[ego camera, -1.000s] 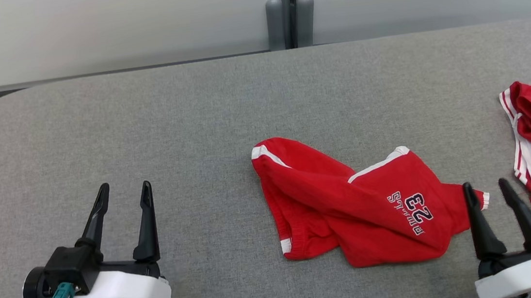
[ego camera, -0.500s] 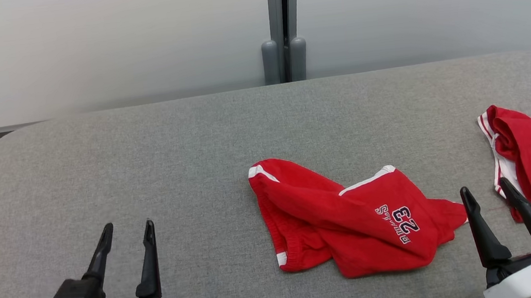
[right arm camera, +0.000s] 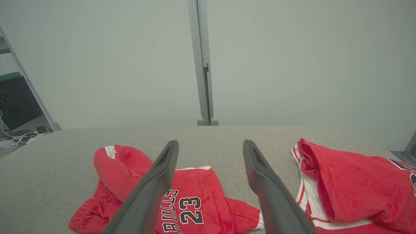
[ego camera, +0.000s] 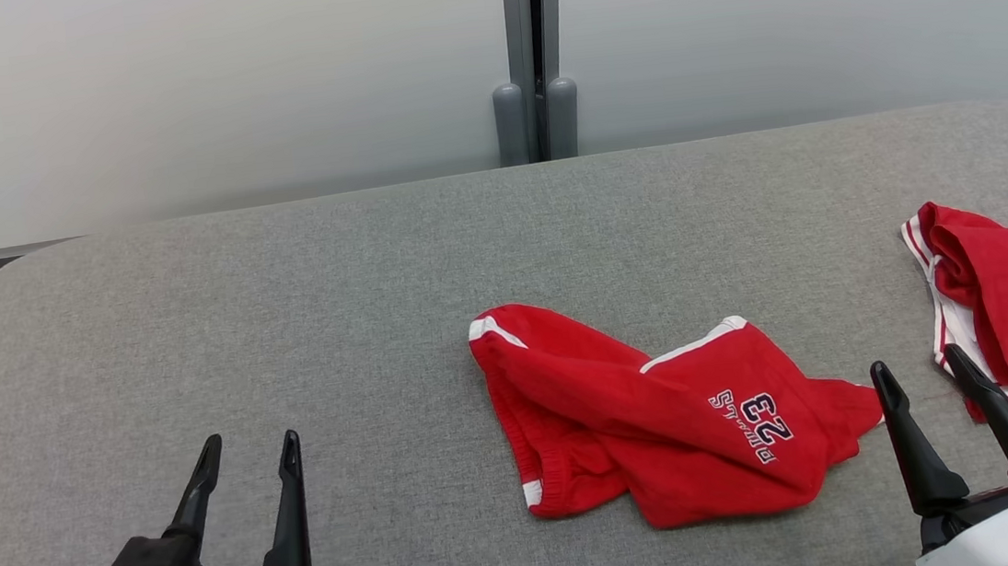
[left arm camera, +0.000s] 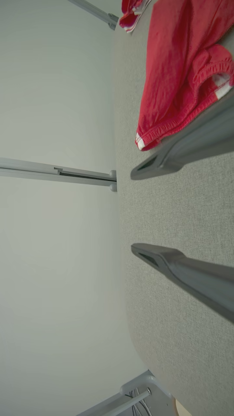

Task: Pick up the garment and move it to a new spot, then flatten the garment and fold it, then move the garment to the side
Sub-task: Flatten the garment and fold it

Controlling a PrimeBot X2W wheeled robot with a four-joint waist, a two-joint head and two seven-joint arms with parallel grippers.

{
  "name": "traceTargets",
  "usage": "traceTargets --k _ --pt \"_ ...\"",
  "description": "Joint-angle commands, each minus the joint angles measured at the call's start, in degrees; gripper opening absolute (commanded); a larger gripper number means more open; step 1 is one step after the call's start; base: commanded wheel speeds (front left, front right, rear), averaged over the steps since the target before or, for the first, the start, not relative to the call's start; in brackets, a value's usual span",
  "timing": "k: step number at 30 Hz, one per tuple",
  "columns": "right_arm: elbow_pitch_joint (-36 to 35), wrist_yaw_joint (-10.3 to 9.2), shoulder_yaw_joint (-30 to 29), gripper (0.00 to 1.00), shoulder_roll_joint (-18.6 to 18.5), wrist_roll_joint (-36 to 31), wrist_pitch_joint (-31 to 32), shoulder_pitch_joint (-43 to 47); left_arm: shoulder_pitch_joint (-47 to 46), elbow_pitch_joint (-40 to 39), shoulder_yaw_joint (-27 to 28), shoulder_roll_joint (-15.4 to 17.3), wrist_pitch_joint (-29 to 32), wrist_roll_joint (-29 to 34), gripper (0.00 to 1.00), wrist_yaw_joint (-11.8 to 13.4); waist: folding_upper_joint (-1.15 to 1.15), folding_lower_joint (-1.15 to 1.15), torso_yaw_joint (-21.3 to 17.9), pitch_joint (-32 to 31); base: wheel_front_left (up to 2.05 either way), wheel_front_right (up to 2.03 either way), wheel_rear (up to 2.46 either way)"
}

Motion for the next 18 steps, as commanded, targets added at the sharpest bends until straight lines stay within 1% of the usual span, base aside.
traceTargets --k 1,5,8,12,13,15,18 --pt "-0.1 0.0 -0.1 1.0 0.0 0.2 0.1 0.2 -0.7 -0.3 -0.1 0.3 0.2 -0.1 1.0 0.3 0.0 0.0 0.0 0.1 0.0 0.0 0.0" --pt "-0.1 0.0 -0.1 1.0 0.0 0.5 0.0 -0.2 -2.7 -0.1 -1.2 -0.4 1.6 -0.7 1.0 -0.5 0.0 0.0 0.0 0.8 0.0 0.0 0.0" --pt "-0.6 0.0 -0.2 1.0 0.2 0.2 0.3 -1.1 -5.6 0.0 -2.7 -1.2 3.6 -0.8 1.0 -1.6 0.0 0.0 0.0 2.2 0.0 0.0 0.0" --pt "-1.2 0.0 0.1 1.0 0.6 -0.1 0.5 -2.2 -12.2 2.0 -6.1 -3.3 6.9 -1.7 1.0 -4.6 0.0 0.0 -0.5 4.9 0.0 0.0 0.0" --pt "-1.4 0.0 0.3 1.0 0.9 -0.2 0.6 -2.9 -16.0 4.1 -7.9 -4.5 8.4 -1.8 1.0 -6.2 0.0 0.0 -1.0 6.4 0.0 0.0 0.0" --pt "-1.3 0.0 0.6 1.0 1.1 -0.3 0.4 -3.7 -19.4 6.8 -9.4 -6.0 9.8 -2.3 1.0 -7.8 0.0 0.0 -1.8 7.6 0.0 0.0 0.0" --pt "-1.1 0.0 1.0 1.0 1.3 0.0 0.1 -4.5 -22.4 10.2 -10.5 -6.9 11.3 -2.8 1.0 -9.2 0.0 0.0 -2.6 8.8 0.0 0.0 0.0"
